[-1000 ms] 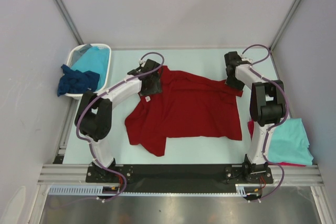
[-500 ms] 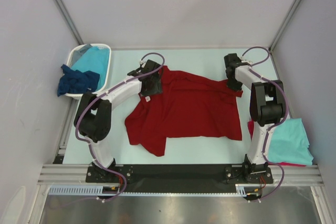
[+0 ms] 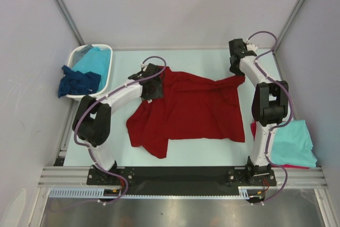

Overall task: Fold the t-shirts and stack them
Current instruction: Flatten out the tshirt

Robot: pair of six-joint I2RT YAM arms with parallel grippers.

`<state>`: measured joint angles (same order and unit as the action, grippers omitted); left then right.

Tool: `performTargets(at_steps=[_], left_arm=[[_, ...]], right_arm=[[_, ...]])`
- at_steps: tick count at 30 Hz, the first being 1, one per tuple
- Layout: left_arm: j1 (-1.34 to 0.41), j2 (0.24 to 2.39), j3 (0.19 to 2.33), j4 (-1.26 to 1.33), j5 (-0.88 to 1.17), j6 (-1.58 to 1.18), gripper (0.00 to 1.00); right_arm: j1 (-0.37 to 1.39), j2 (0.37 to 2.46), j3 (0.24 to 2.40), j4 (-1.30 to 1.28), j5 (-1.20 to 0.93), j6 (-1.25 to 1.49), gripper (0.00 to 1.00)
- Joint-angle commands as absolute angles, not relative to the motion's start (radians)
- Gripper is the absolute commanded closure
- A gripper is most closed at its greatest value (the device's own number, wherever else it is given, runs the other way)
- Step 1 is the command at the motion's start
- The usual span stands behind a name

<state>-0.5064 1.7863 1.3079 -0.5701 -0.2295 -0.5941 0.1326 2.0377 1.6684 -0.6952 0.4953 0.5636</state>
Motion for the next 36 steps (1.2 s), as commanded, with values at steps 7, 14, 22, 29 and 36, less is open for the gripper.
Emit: performTargets(at_steps=[7, 14, 22, 29, 36], left_arm=[[-0.522, 1.692, 1.232, -0.552, -0.196, -0.618, 0.4], [-0.541, 1.683, 1.204, -0.551, -0.184, -0.62, 0.41], [-0.551, 1.663, 1.2, -0.56, -0.192, -0.618, 0.41], [-0.551, 1.664, 1.195, -0.558, -0.198, -0.62, 0.41], [-0.551, 1.692, 1.213, -0.563, -0.195, -0.621, 0.41]], right_arm=[[0.126, 2.246, 2.094, -0.795, 0.532, 0.543, 1.0], [0.124, 2.423, 2.315, -0.839, 0.522, 0.522, 1.0], [0.114, 2.559, 2.448, -0.85, 0.509, 0.523, 1.0], [0.083, 2.571, 2.488, -0.818, 0.503, 0.523, 1.0], [0.04, 2.605, 2.474, -0.811, 0.424, 0.52, 0.89]])
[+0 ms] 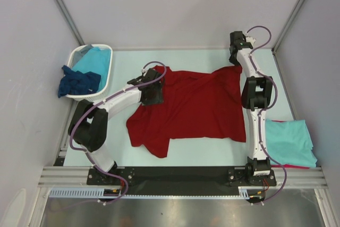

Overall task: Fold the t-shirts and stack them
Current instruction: Flatten out the tshirt

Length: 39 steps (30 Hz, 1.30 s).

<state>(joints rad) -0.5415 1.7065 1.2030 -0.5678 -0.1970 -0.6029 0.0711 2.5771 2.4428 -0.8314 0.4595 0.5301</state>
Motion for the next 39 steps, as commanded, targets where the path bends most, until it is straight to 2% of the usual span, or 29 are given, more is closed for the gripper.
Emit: performTargets(at_steps=[1, 2, 3, 6, 9, 13, 22, 28, 39], left_arm=[[-0.551, 1.698, 1.218, -0.568, -0.196, -0.62, 0.41], [-0.551, 1.704, 1.226, -0.569, -0.198, -0.62, 0.41], [-0.551, 1.707, 1.23, -0.572, -0.198, -0.62, 0.41], [-0.552, 1.718, 1.249, -0.578, -0.202, -0.618, 0.41], [-0.552, 1.723, 1.281, -0.592, -0.219, -0.611, 0.4], [-0.534, 1.752, 1.431, -0.636, -0.313, -0.568, 0.39], [-0.399, 2.086, 1.803, -0.701, -0.236, -0.537, 0.41], [-0.384, 2.232, 2.046, -0.744, -0.212, -0.499, 0.4], [-0.342, 2.367, 2.227, -0.788, -0.206, -0.474, 0.39]], right_arm=[[0.038, 2.606, 2.471, -0.816, 0.425, 0.522, 0.82], [0.037, 2.603, 2.458, -0.816, 0.428, 0.515, 0.75], [0.037, 2.597, 2.45, -0.815, 0.433, 0.512, 0.65], [0.034, 2.574, 2.439, -0.808, 0.422, 0.511, 0.45], [0.032, 2.525, 2.437, -0.816, 0.413, 0.523, 0.37], [0.057, 2.393, 2.384, -0.83, 0.423, 0.535, 0.36], [0.19, 2.074, 2.085, -0.758, 0.399, 0.532, 0.36], [0.271, 2.0, 1.93, -0.73, 0.416, 0.528, 0.36], [0.295, 1.931, 1.841, -0.687, 0.39, 0.519, 0.37]])
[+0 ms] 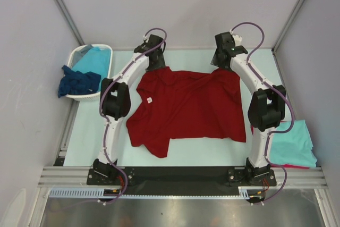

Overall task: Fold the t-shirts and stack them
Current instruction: Flatten out the tshirt

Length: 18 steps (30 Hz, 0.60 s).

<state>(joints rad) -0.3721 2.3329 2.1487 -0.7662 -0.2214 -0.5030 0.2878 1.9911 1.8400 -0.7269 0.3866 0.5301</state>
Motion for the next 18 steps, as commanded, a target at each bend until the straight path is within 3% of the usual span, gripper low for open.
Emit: performTargets(at_steps=[1, 18], left_arm=[[-0.339, 2.37, 2.235, -0.79, -0.204, -0.471, 0.4], [-0.325, 2.418, 2.164, -0.781, -0.176, -0.483, 0.43]], right_arm=[[0.295, 1.93, 1.833, -0.684, 0.388, 0.52, 0.37], [0.301, 1.933, 1.821, -0.687, 0.4, 0.505, 0.37]])
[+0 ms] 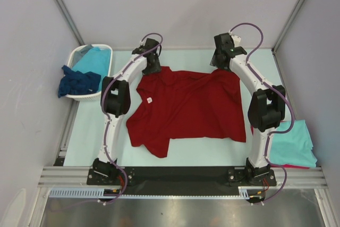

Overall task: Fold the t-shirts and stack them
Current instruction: Flatten out the tshirt

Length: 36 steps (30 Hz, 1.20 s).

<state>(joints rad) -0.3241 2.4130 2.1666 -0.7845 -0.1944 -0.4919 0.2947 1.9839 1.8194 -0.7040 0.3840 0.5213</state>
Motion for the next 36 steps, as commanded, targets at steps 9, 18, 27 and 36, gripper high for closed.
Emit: performTargets(at_steps=[9, 18, 27, 36], left_arm=[[-0.318, 2.448, 2.158, -0.778, -0.169, -0.482, 0.54], [-0.307, 2.464, 2.152, -0.778, -0.166, -0.483, 0.75], [-0.304, 2.359, 2.07, -0.773, -0.23, -0.511, 1.0], [-0.267, 2.243, 2.086, -0.765, -0.305, -0.496, 1.0]], right_arm=[[0.301, 1.919, 1.793, -0.68, 0.405, 0.5, 0.37], [0.299, 1.921, 1.79, -0.678, 0.407, 0.499, 0.38], [0.302, 1.931, 1.79, -0.681, 0.405, 0.5, 0.4], [0.314, 1.956, 1.819, -0.689, 0.399, 0.505, 0.41]])
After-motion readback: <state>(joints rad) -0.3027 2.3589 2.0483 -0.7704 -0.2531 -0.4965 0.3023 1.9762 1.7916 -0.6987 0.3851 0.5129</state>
